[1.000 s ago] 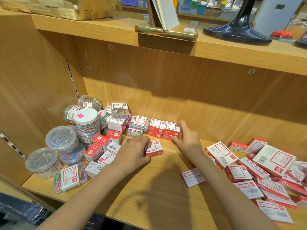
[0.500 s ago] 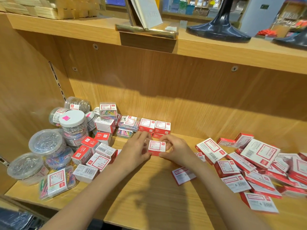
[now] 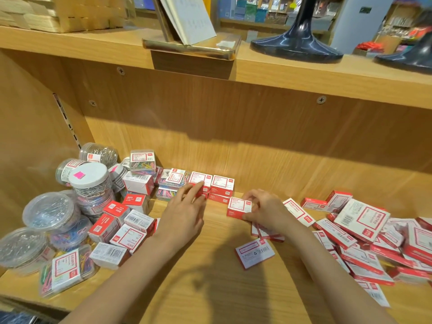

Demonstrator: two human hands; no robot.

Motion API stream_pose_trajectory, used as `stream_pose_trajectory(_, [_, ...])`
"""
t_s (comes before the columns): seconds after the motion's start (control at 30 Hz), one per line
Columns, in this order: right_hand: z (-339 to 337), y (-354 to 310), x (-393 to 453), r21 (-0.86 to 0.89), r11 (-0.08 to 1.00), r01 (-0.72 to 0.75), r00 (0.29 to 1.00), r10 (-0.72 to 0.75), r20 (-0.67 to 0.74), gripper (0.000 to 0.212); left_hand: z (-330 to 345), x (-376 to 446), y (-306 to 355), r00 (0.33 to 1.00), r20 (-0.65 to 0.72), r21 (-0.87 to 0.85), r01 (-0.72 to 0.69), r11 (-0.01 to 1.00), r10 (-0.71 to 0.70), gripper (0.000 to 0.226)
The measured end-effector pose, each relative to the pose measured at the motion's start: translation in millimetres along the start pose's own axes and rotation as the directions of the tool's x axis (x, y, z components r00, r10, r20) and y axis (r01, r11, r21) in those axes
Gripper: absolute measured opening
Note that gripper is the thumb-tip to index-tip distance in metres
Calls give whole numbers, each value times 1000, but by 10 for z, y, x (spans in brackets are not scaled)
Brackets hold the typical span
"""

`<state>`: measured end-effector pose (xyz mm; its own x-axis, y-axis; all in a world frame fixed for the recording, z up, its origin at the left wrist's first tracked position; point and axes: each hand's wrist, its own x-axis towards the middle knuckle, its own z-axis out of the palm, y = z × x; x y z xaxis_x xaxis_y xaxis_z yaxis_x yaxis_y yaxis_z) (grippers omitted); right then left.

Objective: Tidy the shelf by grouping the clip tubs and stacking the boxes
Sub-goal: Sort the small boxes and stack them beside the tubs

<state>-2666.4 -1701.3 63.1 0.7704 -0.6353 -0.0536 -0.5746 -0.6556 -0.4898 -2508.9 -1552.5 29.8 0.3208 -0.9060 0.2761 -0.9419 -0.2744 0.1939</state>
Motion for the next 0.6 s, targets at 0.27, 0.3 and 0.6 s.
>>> stream_pose_trajectory(0.27, [-34, -29, -14, -87, 995, 41, 999, -39, 29, 32, -112, -125, -5, 999, -42, -75, -31, 997, 28, 36])
stream_pose_trajectory(0.3, [-23, -23, -4, -79, 997, 25, 1000, -25, 0, 32, -103, -108, 10, 999, -18, -63, -45, 997, 44, 36])
stream_pose_trajectory(0.6, [210, 33, 148, -5, 1000, 26, 980, -26, -197, 37, 40, 33, 181, 989, 149, 96, -39, 995, 24, 55])
